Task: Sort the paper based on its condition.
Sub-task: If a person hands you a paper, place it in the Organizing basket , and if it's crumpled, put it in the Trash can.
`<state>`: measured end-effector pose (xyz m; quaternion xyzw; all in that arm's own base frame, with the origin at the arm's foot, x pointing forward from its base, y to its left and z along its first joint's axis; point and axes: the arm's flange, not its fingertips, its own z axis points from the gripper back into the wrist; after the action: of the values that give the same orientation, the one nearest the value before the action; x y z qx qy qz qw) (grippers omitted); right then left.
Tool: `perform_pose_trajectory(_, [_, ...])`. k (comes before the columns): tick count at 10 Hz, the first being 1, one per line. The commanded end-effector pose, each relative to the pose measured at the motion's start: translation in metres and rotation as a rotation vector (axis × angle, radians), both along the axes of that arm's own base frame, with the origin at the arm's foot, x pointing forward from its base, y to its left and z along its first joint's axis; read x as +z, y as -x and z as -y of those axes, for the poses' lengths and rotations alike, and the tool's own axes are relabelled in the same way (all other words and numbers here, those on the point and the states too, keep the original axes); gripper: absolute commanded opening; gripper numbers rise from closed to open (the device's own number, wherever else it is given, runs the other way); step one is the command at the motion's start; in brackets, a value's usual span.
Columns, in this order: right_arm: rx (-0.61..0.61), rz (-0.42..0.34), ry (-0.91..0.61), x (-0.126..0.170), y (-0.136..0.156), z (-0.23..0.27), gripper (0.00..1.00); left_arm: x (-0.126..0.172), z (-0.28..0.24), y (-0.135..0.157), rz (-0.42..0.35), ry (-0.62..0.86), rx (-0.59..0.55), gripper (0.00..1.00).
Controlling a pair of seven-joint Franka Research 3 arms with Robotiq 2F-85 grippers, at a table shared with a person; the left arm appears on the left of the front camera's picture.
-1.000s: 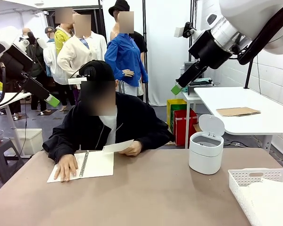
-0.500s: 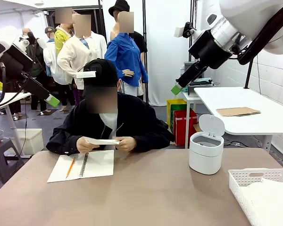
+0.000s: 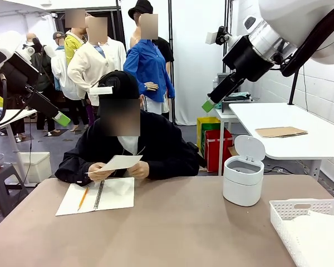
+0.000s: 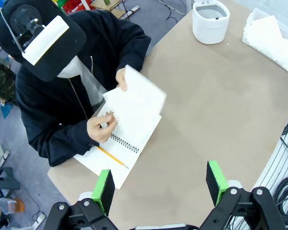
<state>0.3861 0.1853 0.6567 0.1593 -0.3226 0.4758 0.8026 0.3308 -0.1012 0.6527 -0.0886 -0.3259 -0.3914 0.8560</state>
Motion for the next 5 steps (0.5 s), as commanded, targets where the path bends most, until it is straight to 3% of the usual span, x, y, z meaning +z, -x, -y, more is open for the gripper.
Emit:
perform_pose_trajectory(1, [0.004,0.001,0.007,-0.0004,-0.0026,-0.0006,1.0,-0.0002,0.0015,0.0012,-0.003,-0.002,0.015,1.0])
perform_pose_trajectory(5, [0.004,0.001,0.007,-0.0004,-0.0026,-0.0006,1.0,-0.0002,0.0015,0.0012,-0.003,-0.002,0.015,1.0])
